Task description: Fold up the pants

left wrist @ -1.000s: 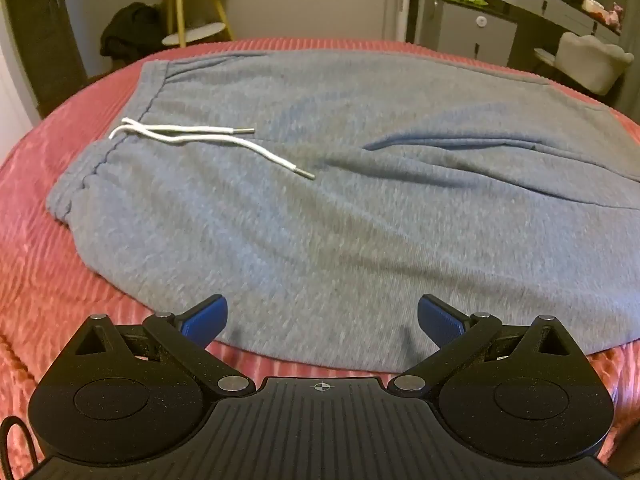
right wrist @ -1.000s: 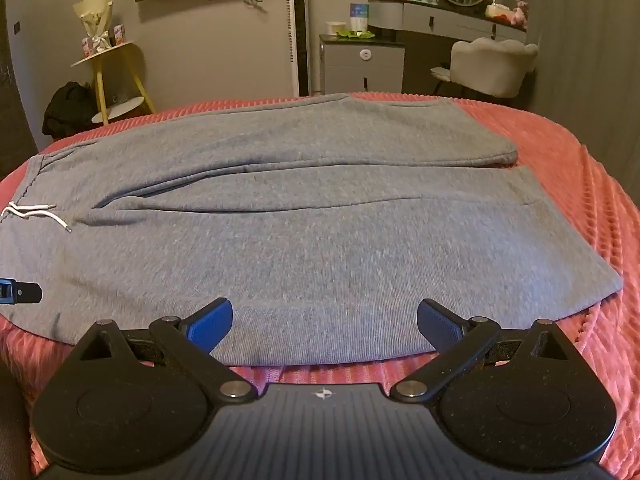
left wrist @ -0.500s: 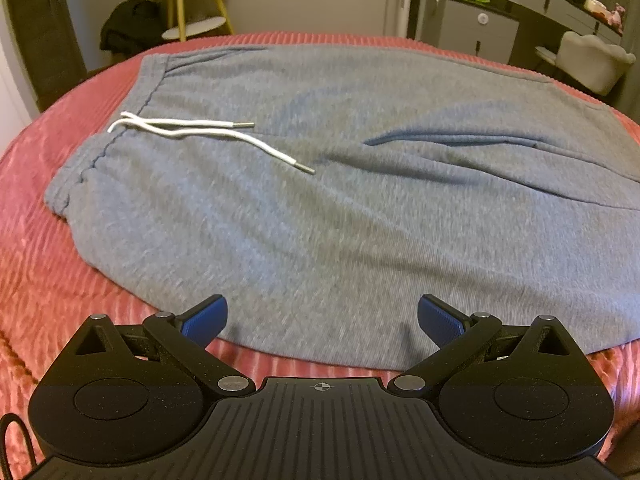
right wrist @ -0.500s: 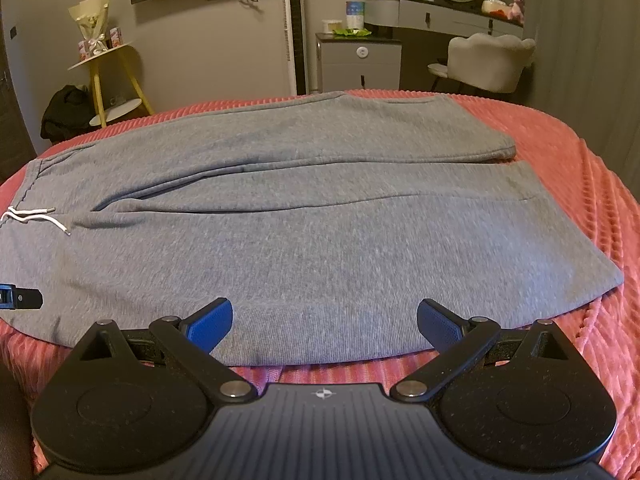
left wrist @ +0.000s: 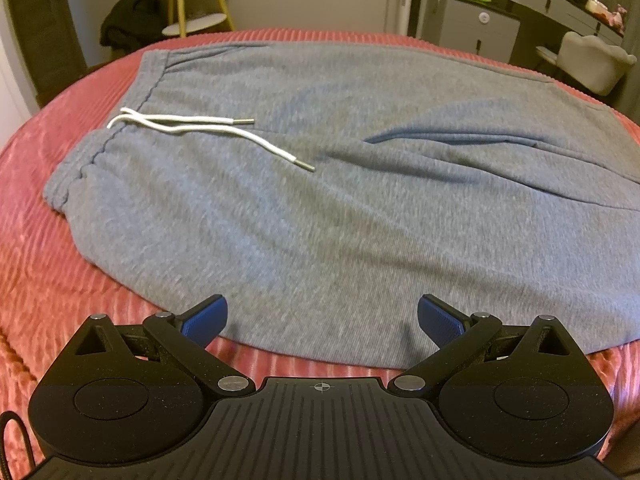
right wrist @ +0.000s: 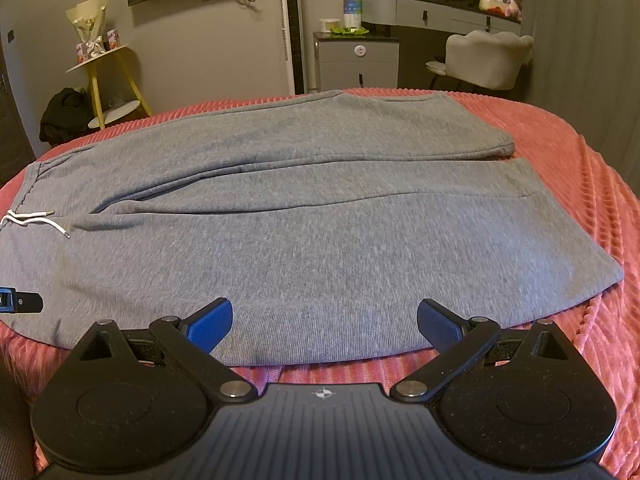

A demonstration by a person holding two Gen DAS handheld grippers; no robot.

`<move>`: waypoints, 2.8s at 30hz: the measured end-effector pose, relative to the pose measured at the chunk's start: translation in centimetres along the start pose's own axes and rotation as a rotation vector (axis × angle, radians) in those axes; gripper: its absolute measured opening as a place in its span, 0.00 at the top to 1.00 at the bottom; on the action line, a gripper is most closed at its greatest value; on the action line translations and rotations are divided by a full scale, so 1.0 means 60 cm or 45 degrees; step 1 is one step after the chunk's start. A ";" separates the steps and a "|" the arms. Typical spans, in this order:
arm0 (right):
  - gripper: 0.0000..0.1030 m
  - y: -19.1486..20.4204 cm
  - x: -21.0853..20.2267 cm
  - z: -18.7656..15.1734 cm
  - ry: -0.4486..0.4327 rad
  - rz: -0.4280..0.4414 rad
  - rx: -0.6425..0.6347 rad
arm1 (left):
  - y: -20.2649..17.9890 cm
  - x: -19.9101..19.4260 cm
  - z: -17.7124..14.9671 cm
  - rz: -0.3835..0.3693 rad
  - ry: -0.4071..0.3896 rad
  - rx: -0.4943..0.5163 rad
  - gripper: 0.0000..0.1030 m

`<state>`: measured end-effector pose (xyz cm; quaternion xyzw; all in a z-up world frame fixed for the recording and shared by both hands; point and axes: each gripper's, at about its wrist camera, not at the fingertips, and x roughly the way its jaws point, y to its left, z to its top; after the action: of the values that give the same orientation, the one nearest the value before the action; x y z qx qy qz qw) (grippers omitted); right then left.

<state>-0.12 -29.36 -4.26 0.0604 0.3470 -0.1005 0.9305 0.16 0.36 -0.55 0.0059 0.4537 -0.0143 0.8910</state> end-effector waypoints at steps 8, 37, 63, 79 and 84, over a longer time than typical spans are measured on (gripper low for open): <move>0.04 -0.001 0.001 0.000 0.001 -0.002 0.012 | 0.000 0.002 0.002 0.000 0.014 -0.002 0.00; 0.04 0.001 0.006 0.000 0.011 -0.005 0.021 | -0.001 0.005 0.004 -0.013 0.033 -0.005 0.00; 0.04 0.004 0.069 0.038 0.078 0.061 0.103 | 0.003 0.017 0.011 -0.054 0.085 -0.026 0.00; 0.04 -0.048 0.265 0.152 0.705 0.090 -0.025 | 0.052 0.138 0.224 0.136 -0.244 -0.441 0.00; 0.04 -0.140 0.329 0.368 0.404 -0.010 0.314 | 0.068 0.187 0.192 0.137 -0.359 -0.476 0.00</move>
<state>26.50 -44.41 -1.00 0.1874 0.4746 -0.1352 0.8493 16.19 3.95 -2.85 -0.1371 0.3186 0.1170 0.9306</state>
